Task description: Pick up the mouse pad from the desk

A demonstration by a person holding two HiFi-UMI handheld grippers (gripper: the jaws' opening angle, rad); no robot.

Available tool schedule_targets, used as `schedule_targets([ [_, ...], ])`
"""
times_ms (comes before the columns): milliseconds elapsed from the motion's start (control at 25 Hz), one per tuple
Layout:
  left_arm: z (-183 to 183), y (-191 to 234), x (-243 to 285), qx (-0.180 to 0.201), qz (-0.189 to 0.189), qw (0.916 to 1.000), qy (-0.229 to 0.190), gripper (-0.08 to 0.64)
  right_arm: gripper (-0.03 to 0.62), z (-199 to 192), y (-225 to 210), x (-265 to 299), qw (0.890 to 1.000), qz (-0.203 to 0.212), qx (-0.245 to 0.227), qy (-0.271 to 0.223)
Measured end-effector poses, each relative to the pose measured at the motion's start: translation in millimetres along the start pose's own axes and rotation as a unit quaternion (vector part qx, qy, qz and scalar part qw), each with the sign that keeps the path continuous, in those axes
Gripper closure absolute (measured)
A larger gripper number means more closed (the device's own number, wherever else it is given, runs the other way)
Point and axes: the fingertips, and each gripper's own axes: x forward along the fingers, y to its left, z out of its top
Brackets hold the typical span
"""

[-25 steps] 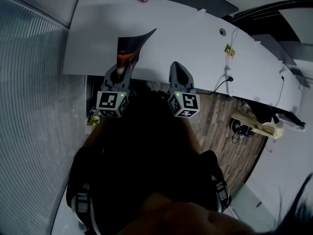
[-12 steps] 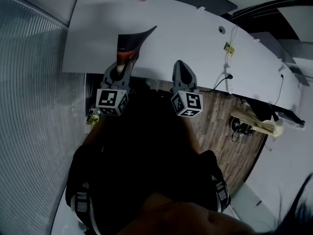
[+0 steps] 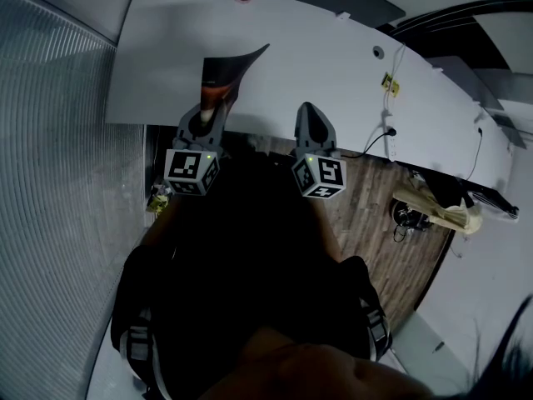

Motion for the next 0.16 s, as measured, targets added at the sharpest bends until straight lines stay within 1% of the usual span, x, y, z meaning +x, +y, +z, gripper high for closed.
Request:
schedule_targets([
  [160, -1.2, 1.0, 2.8, -0.002, -0.002, 1.0000, 0.003, 0.535, 0.592, 0.6, 0.4, 2.8, 1.000, 0.000, 0.001, -0.001],
])
